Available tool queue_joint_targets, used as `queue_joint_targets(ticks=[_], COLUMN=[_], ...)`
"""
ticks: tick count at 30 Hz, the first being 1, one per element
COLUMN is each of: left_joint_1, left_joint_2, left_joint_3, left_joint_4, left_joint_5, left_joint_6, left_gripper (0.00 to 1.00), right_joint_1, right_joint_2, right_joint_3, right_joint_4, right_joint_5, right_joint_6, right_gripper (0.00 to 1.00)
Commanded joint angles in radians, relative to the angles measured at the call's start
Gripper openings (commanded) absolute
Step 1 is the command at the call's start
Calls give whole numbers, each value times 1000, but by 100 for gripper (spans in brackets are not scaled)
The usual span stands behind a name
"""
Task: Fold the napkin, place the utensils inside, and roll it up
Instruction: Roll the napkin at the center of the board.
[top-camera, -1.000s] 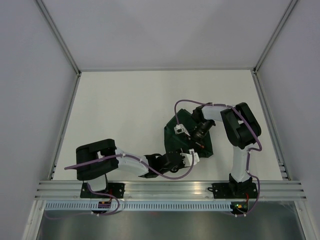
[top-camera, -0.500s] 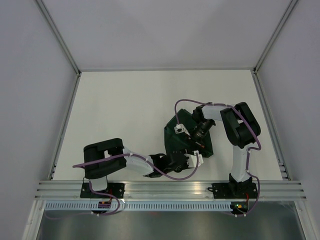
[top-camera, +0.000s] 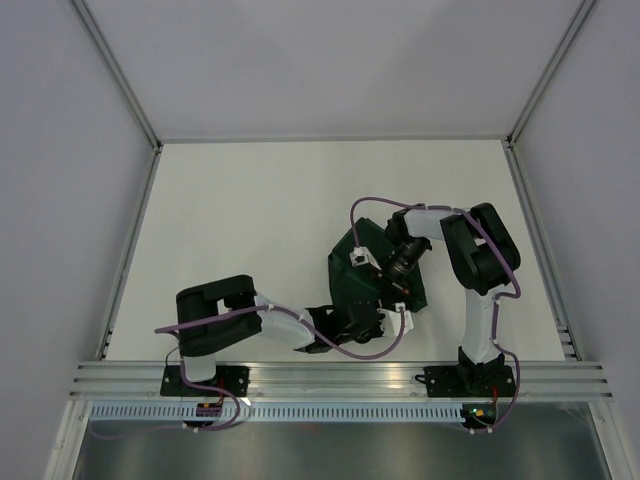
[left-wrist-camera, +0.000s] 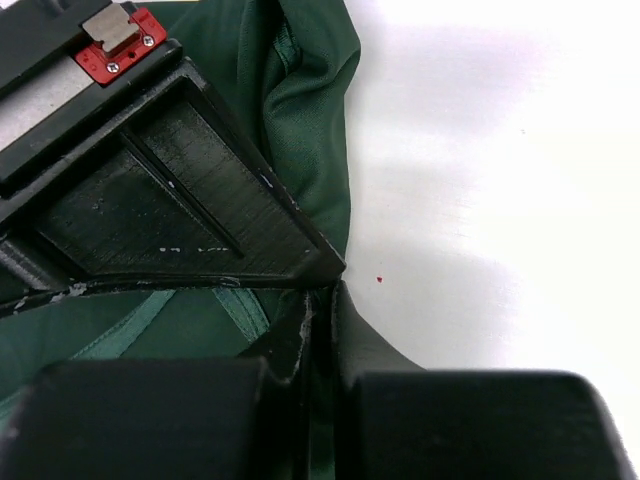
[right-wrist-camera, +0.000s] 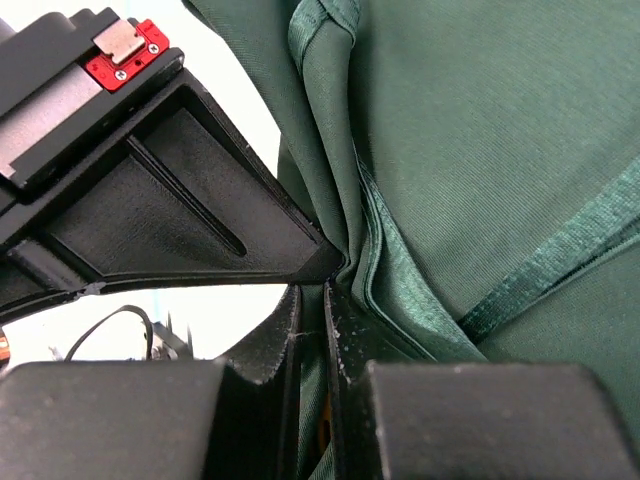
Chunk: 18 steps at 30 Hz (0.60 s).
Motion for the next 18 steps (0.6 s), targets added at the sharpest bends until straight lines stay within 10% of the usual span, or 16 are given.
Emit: queue_joint_targets(ticks=[1, 9, 18], left_joint_1=[24, 120, 243], left_joint_2=[25, 5, 67], left_joint_3=[29, 75, 161], left_joint_4=[-123, -242, -345], left_joint_5=[97, 358, 655], left_joint_6=[-36, -127, -243], left_gripper=[2, 2, 2], right_joint_1=[-2, -43, -201], right_joint_2=[21, -138, -393], right_joint_3=[13, -4, -10], right_joint_4=[82, 123, 209], right_joint_5=[32, 0, -67], right_joint_6=[-56, -7, 94], right_gripper=[7, 44, 61])
